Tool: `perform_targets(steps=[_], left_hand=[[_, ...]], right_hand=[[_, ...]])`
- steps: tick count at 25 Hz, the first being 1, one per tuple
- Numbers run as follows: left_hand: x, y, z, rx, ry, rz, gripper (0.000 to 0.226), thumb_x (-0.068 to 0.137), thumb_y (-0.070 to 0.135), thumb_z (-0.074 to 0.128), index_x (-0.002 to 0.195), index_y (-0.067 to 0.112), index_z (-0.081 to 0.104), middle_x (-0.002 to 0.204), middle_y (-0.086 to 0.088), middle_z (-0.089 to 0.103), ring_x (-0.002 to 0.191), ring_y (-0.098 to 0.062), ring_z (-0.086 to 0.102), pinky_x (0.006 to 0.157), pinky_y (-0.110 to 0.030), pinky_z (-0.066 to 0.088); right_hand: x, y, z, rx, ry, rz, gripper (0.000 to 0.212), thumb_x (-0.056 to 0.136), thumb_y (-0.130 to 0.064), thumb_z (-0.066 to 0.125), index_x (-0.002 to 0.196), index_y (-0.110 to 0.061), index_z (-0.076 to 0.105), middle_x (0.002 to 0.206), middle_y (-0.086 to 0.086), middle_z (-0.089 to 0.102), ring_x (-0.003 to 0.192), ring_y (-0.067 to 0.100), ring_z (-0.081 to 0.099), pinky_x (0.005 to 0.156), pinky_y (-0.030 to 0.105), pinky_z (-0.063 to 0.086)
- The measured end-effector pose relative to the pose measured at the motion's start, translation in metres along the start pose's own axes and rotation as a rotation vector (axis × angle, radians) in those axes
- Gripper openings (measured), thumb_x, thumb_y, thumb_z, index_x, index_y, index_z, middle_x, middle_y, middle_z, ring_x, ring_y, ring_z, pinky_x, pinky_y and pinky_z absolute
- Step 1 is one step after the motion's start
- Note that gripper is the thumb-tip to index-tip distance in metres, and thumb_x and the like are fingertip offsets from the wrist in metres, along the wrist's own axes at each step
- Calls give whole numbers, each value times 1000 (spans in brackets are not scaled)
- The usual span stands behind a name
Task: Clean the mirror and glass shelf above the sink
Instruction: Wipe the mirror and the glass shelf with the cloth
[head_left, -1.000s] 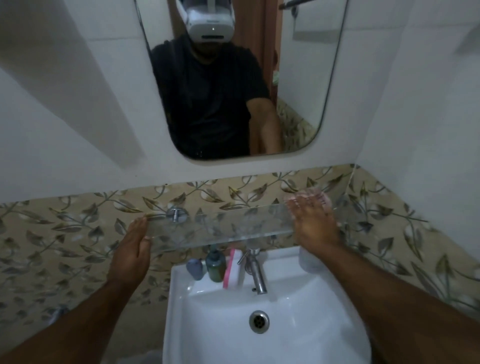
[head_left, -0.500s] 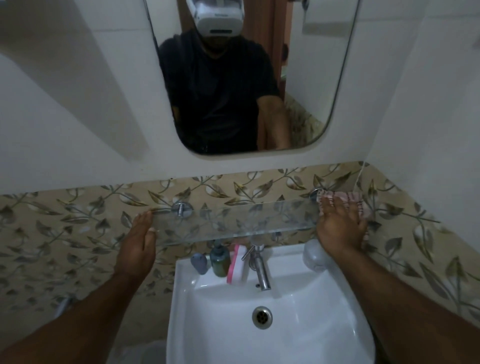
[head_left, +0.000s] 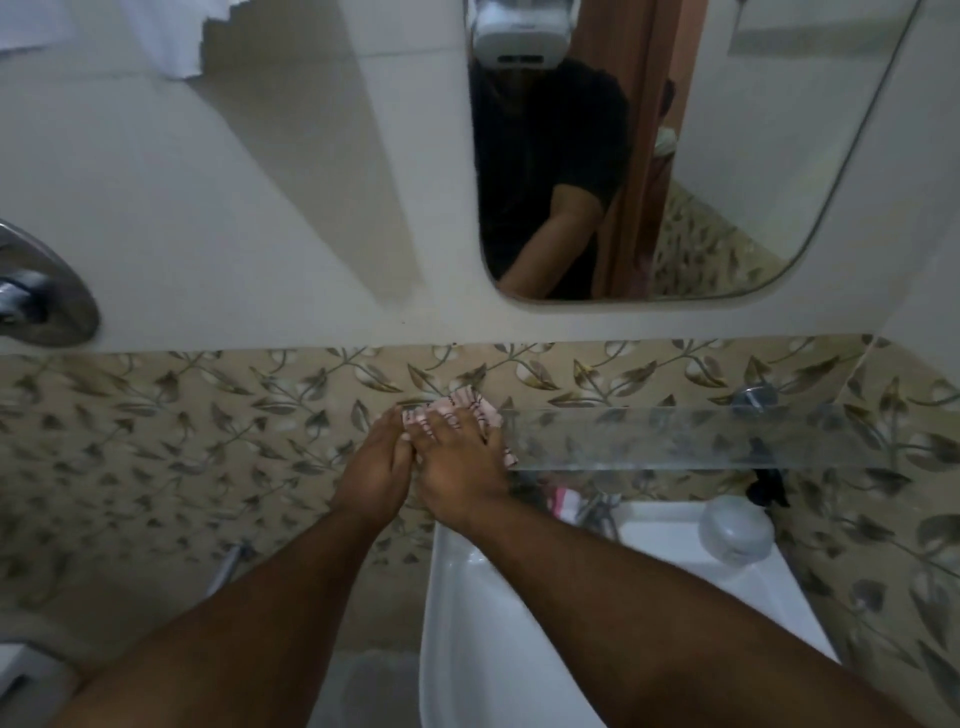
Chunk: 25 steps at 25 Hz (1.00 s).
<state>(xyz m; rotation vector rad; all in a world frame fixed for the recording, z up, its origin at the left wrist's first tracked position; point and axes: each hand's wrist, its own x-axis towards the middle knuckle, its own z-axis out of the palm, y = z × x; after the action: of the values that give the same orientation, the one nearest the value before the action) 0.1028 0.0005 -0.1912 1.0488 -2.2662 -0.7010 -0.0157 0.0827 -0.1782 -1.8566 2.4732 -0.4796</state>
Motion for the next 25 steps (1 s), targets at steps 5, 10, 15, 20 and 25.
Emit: perform_targets(steps=[5,10,15,20,25], left_hand=[[3,-5,-2,-56,-48,2,67,100,33,29,160,7,47,165,-14,48,155,-28,44,129,-46,33],[4,-11,-2,-42,-77,-40,76,96,42,32,164,8,40,174,-10,32,163,-22,28,131,-30,17],[0,-11,2,-77,-33,-16,74,96,36,32,163,6,40,173,-12,33,162,-25,30,131,-34,17],[-1,-8,3,-78,-12,-5,74,97,37,33,162,4,42,172,-13,35,161,-28,32,130,-37,19],[0,-13,4,-53,-12,-13,74,96,37,34,162,5,43,171,-13,37,161,-28,33,130,-37,20]], right_hand=[[13,7,0,-65,2,-76,57,101,-42,38,158,-38,35,168,-6,35,156,39,16,119,59,14],[-19,76,-15,-92,117,54,58,94,-50,37,150,-42,48,160,-10,47,155,31,26,121,55,14],[-72,221,-56,-164,152,441,66,95,-68,13,156,-49,31,168,-12,33,157,25,20,120,63,17],[-127,322,-84,-155,451,617,55,95,-51,33,141,-39,63,152,-3,57,147,34,39,120,58,28],[-131,341,-89,10,586,702,45,95,-27,53,138,-32,66,148,-1,61,144,32,43,116,55,30]])
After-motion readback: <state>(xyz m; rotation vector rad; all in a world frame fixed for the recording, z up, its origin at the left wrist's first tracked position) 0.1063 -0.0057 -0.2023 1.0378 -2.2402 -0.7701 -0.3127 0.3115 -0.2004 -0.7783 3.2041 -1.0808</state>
